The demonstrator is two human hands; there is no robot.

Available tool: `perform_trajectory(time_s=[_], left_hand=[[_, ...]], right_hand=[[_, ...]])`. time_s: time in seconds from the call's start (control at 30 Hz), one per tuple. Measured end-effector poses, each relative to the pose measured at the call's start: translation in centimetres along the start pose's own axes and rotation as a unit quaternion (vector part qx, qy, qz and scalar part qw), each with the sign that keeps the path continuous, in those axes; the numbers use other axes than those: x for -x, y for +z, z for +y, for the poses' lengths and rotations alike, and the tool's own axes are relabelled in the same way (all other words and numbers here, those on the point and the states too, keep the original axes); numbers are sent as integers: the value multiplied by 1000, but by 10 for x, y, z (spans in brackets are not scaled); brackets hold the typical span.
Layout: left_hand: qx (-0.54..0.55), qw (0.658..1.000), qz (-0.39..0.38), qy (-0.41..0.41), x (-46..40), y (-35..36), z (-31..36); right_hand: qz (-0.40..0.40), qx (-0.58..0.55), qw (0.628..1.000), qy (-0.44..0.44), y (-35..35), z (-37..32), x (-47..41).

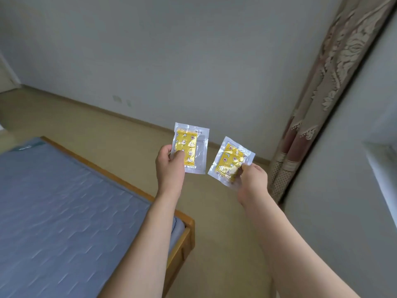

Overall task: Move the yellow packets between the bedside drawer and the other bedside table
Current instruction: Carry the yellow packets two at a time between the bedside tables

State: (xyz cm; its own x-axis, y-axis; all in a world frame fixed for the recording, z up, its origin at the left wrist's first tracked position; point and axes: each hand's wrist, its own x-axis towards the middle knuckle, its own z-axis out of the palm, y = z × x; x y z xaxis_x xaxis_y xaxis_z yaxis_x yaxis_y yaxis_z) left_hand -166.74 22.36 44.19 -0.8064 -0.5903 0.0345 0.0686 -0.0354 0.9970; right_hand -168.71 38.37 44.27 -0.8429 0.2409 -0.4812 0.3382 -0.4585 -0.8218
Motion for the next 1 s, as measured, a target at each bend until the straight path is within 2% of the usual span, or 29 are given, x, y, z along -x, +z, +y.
perform_trajectory(time_s=[0.13,0.27,0.37,0.53,0.73,1.0], left_hand=[[10,999,-46,0,-53,97,7],[18,997,-71,5,-108,184,6],[15,996,-87,14,-155,253,1],[-12,997,-63,41,-250,327,11],[-40,996,18,72,-358,339,33],[-47,984,159,64,-521,262,1]], right_hand=[[29,-27,999,-28,-4,-68,-83],[66,-85,994,-16,-3,-117,-163],[33,-151,988,18,11,-142,-240],[-5,-66,998,-17,63,-197,-357],[-80,19,996,-31,187,-226,-454],[-211,78,974,3,397,-166,-535]])
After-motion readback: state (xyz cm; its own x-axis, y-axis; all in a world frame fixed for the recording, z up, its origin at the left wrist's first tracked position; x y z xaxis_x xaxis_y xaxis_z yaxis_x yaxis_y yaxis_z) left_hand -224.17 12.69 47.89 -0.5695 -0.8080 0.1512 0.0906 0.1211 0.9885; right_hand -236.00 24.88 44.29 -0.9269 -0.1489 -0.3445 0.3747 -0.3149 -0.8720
